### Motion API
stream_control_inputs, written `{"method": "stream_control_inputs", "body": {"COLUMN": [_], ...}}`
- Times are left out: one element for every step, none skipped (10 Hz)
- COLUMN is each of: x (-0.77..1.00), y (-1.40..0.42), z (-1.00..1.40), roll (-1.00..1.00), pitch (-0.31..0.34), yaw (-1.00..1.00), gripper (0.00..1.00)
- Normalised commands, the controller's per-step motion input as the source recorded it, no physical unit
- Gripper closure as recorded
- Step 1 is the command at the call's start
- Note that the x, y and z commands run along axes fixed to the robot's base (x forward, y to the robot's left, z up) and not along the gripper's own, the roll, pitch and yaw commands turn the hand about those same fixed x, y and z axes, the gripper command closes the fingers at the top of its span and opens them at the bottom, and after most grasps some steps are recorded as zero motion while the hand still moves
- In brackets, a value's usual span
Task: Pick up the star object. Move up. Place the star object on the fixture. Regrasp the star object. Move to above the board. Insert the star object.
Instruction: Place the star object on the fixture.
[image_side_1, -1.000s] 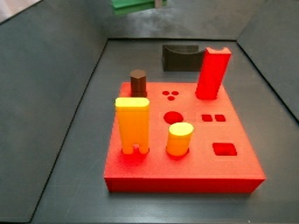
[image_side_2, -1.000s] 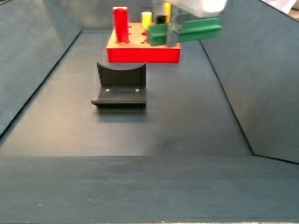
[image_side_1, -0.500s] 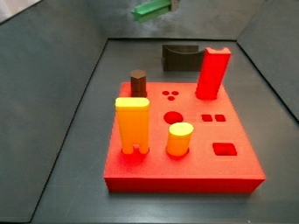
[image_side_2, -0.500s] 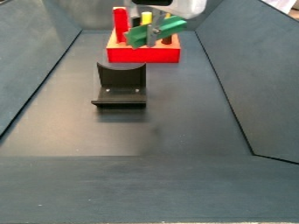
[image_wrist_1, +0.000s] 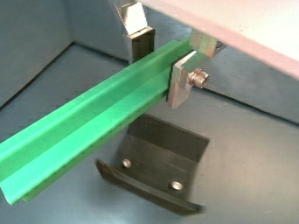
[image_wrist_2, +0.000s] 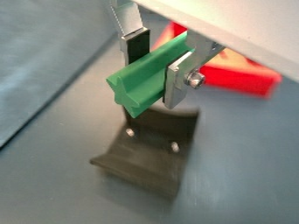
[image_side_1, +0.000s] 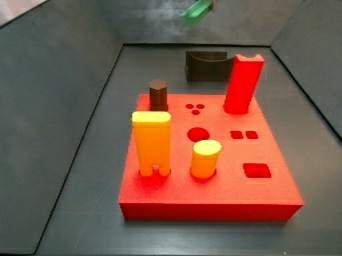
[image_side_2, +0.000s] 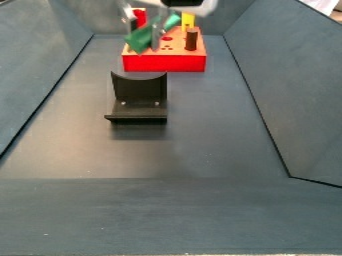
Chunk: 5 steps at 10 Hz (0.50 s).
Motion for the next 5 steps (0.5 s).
{"method": "stream_control_inputs", "body": {"x": [0.27, 0.19, 0.12, 0.06, 0.05], "y": [0.11, 0.07, 0.05, 0.04, 0.04], "z": [0.18, 0.07, 0.04, 0.04, 0.02], "roll": [-1.00, -1.00, -1.00, -1.00, -0.94], "pitch": [0.284, 0.322, 0.376, 0.442, 0.527], "yaw": [0.88, 0.82, 0.76, 0.70, 0.58], "gripper": [1.00, 1.00, 1.00, 1.00, 1.00]}}
